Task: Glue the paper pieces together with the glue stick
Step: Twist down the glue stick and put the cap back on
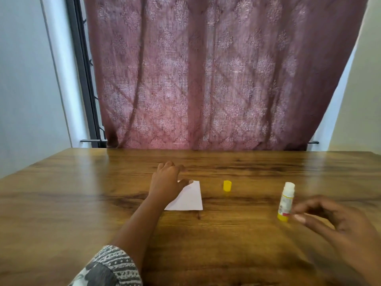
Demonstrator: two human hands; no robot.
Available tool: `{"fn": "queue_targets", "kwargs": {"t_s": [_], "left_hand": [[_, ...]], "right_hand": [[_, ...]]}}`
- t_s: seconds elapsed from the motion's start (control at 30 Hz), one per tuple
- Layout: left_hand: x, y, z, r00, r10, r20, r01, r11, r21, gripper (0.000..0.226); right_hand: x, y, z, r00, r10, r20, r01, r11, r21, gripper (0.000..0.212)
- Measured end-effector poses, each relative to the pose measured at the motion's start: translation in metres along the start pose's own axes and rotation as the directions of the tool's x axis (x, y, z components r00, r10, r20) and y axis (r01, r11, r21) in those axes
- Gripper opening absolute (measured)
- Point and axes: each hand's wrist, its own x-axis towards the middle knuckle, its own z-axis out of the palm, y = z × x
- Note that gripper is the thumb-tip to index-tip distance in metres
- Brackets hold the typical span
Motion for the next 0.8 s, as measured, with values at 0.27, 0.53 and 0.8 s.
{"fn": "queue_targets", "kwargs": {"t_s": [0.27, 0.53, 0.8], "left_hand": [[-0.002, 0.003, 0.005, 0.998, 0.029, -0.052, -0.031, 0.999, -0.032, 0.038], [-0.004, 0.008, 0.008, 0.994, 0.08, -0.076, -0.083, 0.996, -0.039, 0.04], [0.0, 0.021, 0.012, 0.982, 0.157, -0.105, -0.177, 0.959, -0.22, 0.051]], "right_hand": [[0.022, 0.065, -0.018, 0.953, 0.298, 0.054, -0.301, 0.95, 0.079, 0.077], [0.054, 0.071, 0.0, 0.917, 0.339, 0.211, -0.314, 0.938, -0.144, 0.039], [0.081, 0.045, 0.02, 0.953, 0.242, 0.181, -0.225, 0.968, -0.112, 0.024]]}}
